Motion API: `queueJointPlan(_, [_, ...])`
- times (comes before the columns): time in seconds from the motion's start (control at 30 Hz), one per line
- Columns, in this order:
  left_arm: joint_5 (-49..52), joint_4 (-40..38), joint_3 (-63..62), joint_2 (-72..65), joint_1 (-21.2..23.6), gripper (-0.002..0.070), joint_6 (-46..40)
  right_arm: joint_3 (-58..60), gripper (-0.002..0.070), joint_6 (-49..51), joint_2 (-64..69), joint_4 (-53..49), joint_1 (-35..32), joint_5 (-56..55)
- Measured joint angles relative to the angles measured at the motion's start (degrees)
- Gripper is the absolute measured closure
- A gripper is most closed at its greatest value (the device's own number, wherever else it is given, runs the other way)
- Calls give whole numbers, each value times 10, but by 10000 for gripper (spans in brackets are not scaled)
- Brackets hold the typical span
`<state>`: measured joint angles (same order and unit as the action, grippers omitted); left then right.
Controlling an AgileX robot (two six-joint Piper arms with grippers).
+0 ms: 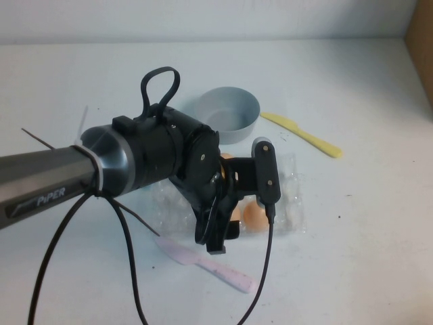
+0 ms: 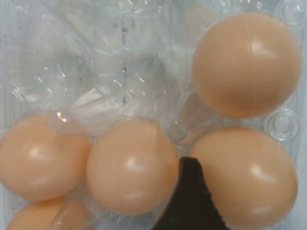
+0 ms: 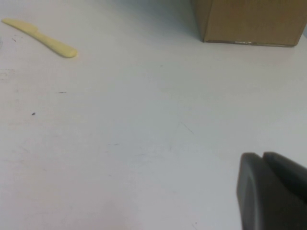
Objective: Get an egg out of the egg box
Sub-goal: Pick up the egg from the plastic box
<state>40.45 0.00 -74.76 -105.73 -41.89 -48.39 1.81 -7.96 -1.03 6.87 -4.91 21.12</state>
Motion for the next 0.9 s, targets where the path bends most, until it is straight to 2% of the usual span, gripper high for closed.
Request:
queueJointPlan(0.3, [-6, 0, 0, 0, 0, 214, 0, 0, 694, 0, 0, 0, 0, 0])
queueJointPlan(0.6, [-11, 0, 0, -11, 0, 277, -1, 0, 694, 0, 0, 0, 0, 0])
queueJointPlan(0.9, [-11, 3, 0, -13, 0, 288, -1, 0, 694, 0, 0, 0, 0, 0])
